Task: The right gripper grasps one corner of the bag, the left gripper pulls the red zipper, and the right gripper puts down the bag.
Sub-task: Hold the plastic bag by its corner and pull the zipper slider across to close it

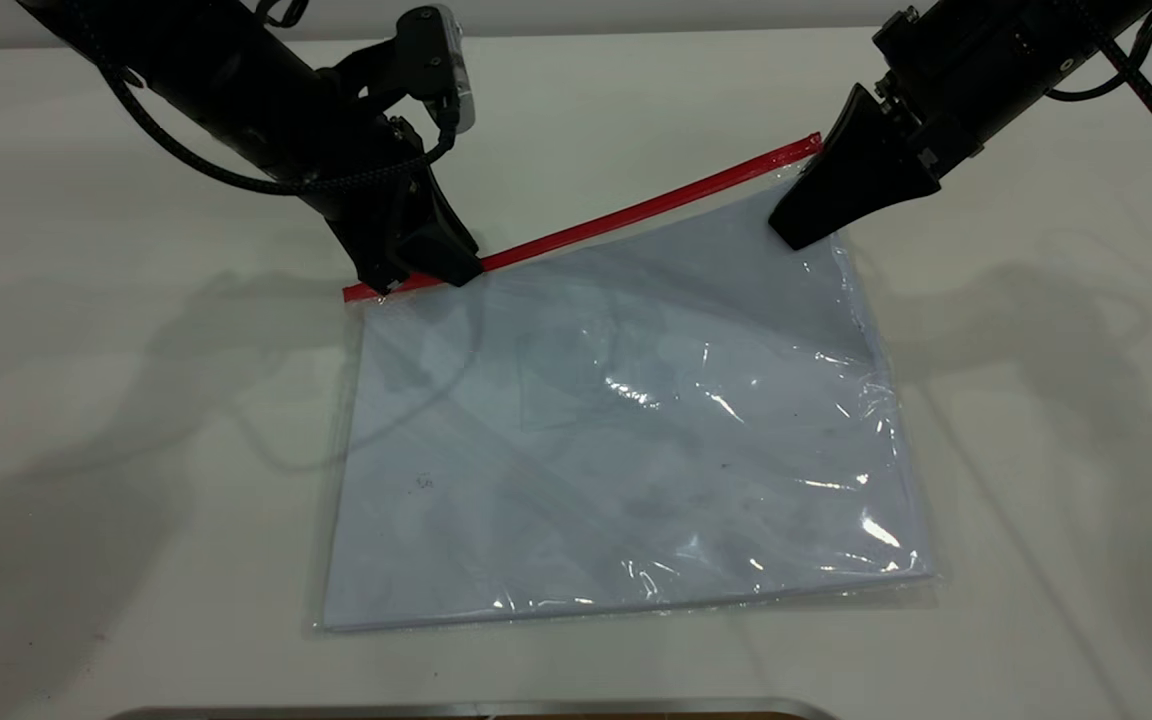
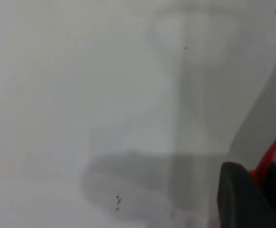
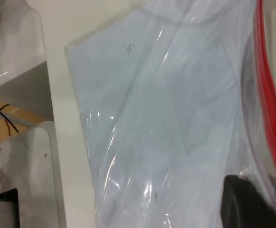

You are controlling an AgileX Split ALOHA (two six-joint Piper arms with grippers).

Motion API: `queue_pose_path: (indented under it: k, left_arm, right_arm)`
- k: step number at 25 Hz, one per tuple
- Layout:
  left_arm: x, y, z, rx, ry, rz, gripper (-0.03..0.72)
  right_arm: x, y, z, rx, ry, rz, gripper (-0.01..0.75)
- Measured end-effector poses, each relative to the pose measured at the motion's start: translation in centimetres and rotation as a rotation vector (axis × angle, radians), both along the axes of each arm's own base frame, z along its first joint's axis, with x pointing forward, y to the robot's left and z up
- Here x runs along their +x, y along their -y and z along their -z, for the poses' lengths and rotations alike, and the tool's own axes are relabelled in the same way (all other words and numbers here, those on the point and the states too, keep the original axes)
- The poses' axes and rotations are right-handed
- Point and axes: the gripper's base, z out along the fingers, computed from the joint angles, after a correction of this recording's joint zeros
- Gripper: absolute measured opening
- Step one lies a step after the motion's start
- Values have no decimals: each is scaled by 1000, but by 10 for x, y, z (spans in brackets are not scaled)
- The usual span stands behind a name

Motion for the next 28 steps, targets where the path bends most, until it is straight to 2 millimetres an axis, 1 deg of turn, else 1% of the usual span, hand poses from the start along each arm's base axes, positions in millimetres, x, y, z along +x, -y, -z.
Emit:
queue_pose_path:
  k: [6,9,15,19,24,28]
  left_arm:
    - [0,0,0,-2,1,-2,77]
    - [0,0,0,-1,2,-1,53]
    - [1,-2,0,1,4,-9,53]
    - [3,-9,0,-3,-3,-29,53]
    - [4,-14,-3,-21,-45,-50,51]
    - [1,-16,-4,0,-87,-49,51]
  right_arm:
    - [0,0,0,-4,1,6,44]
    - [1,1,1,-9,4,12,44]
    - [3,1,1,-18,6,42,44]
    - [8,4,1,-17,17,99,44]
    - [15,17,-1,8,6,196,44]
    - [19,27,0,4,11,245,44]
